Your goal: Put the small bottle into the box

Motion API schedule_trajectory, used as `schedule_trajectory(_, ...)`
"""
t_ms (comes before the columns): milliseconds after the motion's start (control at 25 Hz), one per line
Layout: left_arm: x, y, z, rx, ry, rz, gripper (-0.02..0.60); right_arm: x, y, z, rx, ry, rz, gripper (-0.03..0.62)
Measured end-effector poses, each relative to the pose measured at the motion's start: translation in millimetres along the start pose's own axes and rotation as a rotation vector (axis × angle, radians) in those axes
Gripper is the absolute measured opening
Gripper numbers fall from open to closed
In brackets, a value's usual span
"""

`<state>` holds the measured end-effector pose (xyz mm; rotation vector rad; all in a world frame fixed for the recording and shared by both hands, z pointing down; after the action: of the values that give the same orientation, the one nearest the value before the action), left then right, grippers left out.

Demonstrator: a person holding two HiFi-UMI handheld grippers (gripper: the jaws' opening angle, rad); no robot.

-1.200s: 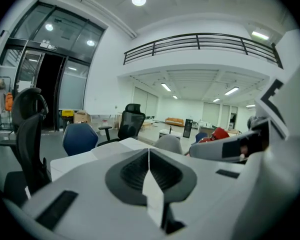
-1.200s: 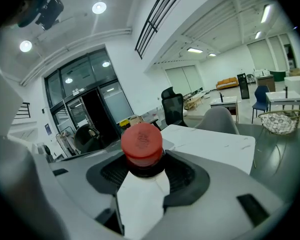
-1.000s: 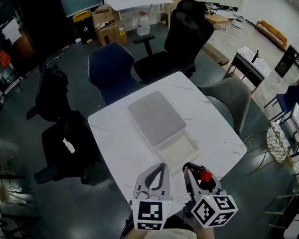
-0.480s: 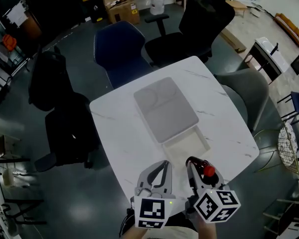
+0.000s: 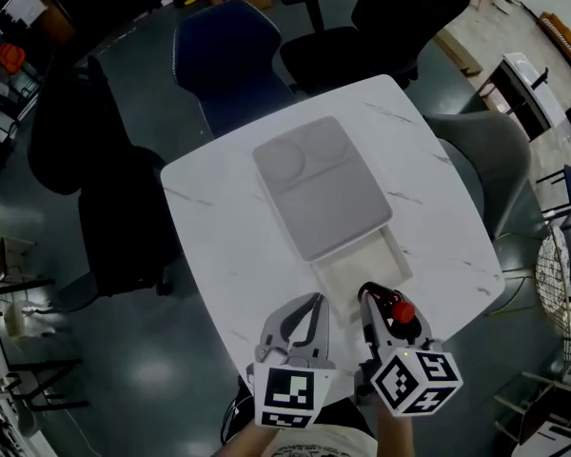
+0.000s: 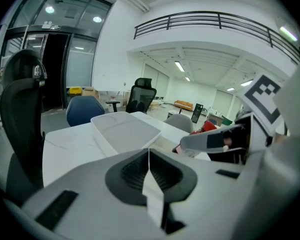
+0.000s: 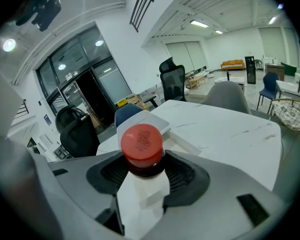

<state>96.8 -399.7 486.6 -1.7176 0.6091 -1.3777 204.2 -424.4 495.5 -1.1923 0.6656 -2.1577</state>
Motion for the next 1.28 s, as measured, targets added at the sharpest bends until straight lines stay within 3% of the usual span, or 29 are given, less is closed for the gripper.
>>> schedule_trajectory(480, 21.8, -11.5, -0.9, -0.025, -0.016, -0.044, 0.020, 37.0, -12.6, 14.2, -0.063, -0.049, -0.077, 0.227)
schedule_trajectory(1280, 32.6, -22.5, -9.8, -0.059, -0.011, -0.074, 0.020, 79.8, -11.9, 21.3, -0.077, -0.118, -0.164, 0.227)
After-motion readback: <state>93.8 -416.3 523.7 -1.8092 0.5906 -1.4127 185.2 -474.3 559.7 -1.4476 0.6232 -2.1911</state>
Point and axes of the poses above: the fingertips, and each gripper's own axes: x forward along the fingers, z to its right, y out of its top, the point moved 1 cm from there along -x, backward along the fingers, and after that the axes turned 5 degrees about x, right-handed, at the moved point
